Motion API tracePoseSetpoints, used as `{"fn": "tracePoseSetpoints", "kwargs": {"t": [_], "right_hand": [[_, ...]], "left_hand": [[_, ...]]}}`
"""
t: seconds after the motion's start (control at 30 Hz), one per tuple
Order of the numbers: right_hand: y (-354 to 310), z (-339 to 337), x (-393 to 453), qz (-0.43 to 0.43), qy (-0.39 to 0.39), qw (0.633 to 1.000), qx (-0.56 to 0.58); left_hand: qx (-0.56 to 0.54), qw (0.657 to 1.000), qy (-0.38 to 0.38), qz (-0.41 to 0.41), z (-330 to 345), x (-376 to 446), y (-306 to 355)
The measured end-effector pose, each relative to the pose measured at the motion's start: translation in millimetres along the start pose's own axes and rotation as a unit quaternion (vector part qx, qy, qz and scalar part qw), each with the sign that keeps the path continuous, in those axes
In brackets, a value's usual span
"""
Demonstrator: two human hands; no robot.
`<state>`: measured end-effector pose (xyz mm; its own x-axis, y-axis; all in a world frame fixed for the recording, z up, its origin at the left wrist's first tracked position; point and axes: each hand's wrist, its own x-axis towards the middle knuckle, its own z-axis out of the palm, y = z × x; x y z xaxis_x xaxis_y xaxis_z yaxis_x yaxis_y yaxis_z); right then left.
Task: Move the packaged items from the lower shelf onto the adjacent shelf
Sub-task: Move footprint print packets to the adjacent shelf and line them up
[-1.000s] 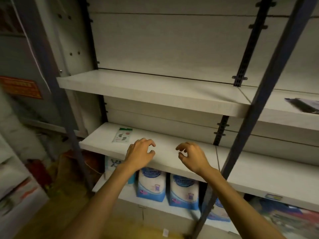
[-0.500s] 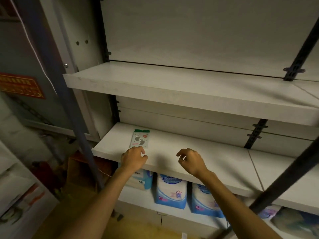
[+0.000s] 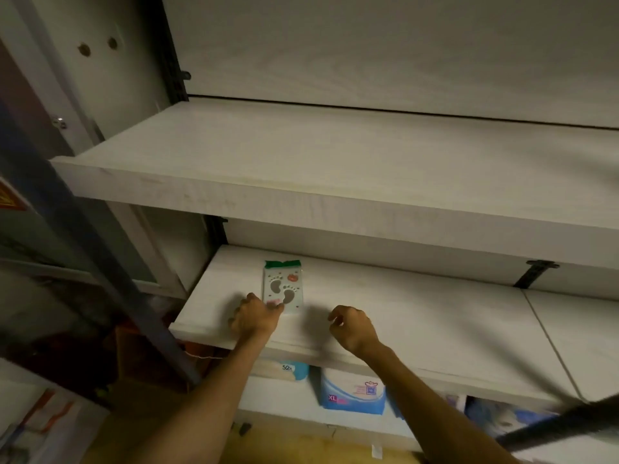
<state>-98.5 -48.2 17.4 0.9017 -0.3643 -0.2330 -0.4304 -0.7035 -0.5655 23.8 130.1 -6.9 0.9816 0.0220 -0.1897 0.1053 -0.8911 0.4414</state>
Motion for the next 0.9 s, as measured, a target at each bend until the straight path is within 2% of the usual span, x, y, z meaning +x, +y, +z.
{"fn": "tracePoseSetpoints", "kwargs": {"t": [0.23, 0.37, 0.6, 0.8, 0.9], "right_hand": [[-1.0, 20.2, 11.8, 0.057, -0.013, 0.998, 0.007], [1.9, 25.1, 14.0, 0.089, -0.002, 0.996, 0.009], [-5.9, 40.0, 14.4, 0.134, 0.019, 0.99, 0.039], [-17.1, 47.3, 13.6, 0.163, 0.044, 0.981, 0.091], [-23.6, 51.3, 7.9, 0.166, 0.041, 0.98, 0.104]], "left_hand": [[-0.02, 0.995, -0.044, -0.087, 22.8, 34.5, 1.9], [-0.061, 0.988, -0.072, -0.122, 85.5, 87.2, -10.6], [-0.09, 0.981, -0.135, -0.109, 16.4, 40.4, 5.3], [-0.214, 0.96, -0.144, -0.106, 7.8, 53.1, -4.5], [-0.179, 0.961, -0.176, -0.119, 27.2, 59.5, -11.9]]}}
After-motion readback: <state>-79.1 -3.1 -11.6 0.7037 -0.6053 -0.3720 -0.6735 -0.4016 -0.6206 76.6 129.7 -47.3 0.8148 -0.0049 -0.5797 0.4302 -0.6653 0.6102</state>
